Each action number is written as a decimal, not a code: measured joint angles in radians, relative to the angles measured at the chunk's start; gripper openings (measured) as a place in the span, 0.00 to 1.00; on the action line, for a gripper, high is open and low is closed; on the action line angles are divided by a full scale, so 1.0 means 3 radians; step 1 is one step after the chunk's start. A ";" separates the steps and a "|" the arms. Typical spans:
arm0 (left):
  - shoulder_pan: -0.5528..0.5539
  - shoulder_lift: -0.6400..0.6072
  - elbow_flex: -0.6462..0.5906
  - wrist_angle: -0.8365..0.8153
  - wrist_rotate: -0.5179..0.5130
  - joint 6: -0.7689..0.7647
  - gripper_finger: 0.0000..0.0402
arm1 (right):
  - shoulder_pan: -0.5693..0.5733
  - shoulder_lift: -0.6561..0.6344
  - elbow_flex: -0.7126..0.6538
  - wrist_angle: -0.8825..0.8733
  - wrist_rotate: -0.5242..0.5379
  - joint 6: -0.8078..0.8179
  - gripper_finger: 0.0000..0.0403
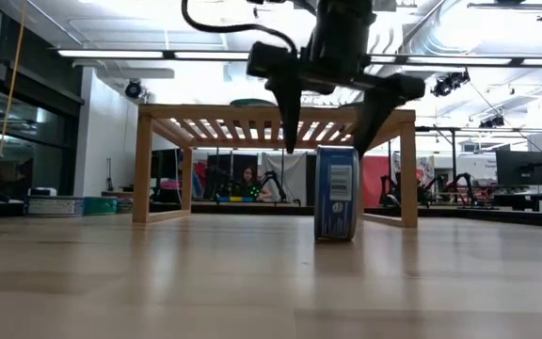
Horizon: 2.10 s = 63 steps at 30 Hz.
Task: Stack canned seafood by type on shelf
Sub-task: Put the blue tuna can on the shelf
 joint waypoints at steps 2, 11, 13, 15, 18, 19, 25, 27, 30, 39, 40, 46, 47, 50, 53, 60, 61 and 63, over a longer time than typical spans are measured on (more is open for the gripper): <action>0.0000 -0.0001 0.0000 -0.0012 0.0023 -0.0003 0.00 | 0.0082 0.0000 0.0069 -0.0081 0.0000 0.0282 0.83; 0.0000 0.0000 0.0000 -0.0042 0.0089 -0.0066 0.00 | 0.0530 0.0000 0.0066 -0.0164 0.0128 0.1683 0.83; 0.0000 0.0000 0.0000 -0.0042 0.0089 -0.0067 0.00 | 0.0585 0.0000 0.0049 -0.0187 0.0227 0.1868 0.83; 0.0000 0.0000 0.0000 -0.0042 0.0089 -0.0084 0.00 | 0.0611 0.0002 0.0048 -0.0166 0.0280 0.1941 0.83; 0.0000 0.0000 0.0000 -0.0042 0.0089 -0.0162 0.00 | 0.0606 0.0036 0.0048 -0.0086 0.0293 0.1905 0.83; 0.0000 0.0000 0.0000 -0.0042 0.0089 -0.0167 0.00 | 0.0592 0.0064 0.0048 -0.0050 0.0296 0.1852 0.83; -0.0001 0.0000 0.0000 -0.0045 0.0089 -0.0216 0.00 | 0.0477 0.0254 0.0048 0.0014 0.0266 0.1623 0.83; -0.0001 0.0000 0.0000 -0.0050 0.0088 -0.0235 0.00 | 0.0437 0.0292 0.0048 -0.0028 0.0266 0.1594 0.83; -0.0001 0.0000 0.0000 -0.0057 0.0088 -0.0240 0.00 | 0.0385 0.0310 0.0048 -0.0035 0.0263 0.1458 0.83; -0.0001 0.0000 0.0000 -0.0072 0.0088 -0.0239 0.00 | 0.0331 0.0309 0.0048 -0.0051 0.0106 0.1236 0.45; -0.0003 0.0000 0.0000 -0.0072 0.0088 -0.0224 0.00 | 0.0338 0.0309 0.0048 -0.0055 0.0102 0.1194 0.37; -0.0001 0.0059 0.0001 -0.0005 0.0054 -0.0215 0.00 | 0.0529 0.0191 0.0207 -0.0258 0.0147 0.0961 0.28; -0.0001 0.0090 0.0001 0.0017 0.0049 -0.0215 0.00 | 0.0579 0.0127 0.0257 -0.0324 0.0207 0.0982 0.28; 0.0016 0.0257 0.0001 0.0023 0.0048 -0.0182 0.00 | 0.0709 -0.0110 0.0401 -0.0395 0.0589 0.1171 0.28; 0.0101 0.0506 0.0002 0.0020 0.0049 -0.0125 0.00 | 0.0724 -0.0317 0.0577 -0.0447 0.1243 0.1234 0.28; 0.0196 0.0889 -0.0001 0.0144 0.0046 -0.0164 0.00 | 0.0227 -0.0479 0.1035 -0.0627 0.2009 0.0101 0.28; 0.0196 0.0891 -0.0001 0.0167 0.0047 -0.0205 0.00 | 0.0107 -0.0477 0.1066 -0.0597 0.2010 -0.0139 0.28; 0.0195 0.0853 -0.0001 0.0260 0.0047 -0.0326 0.00 | -0.0127 -0.0477 0.1087 -0.0488 0.2005 -0.0616 0.28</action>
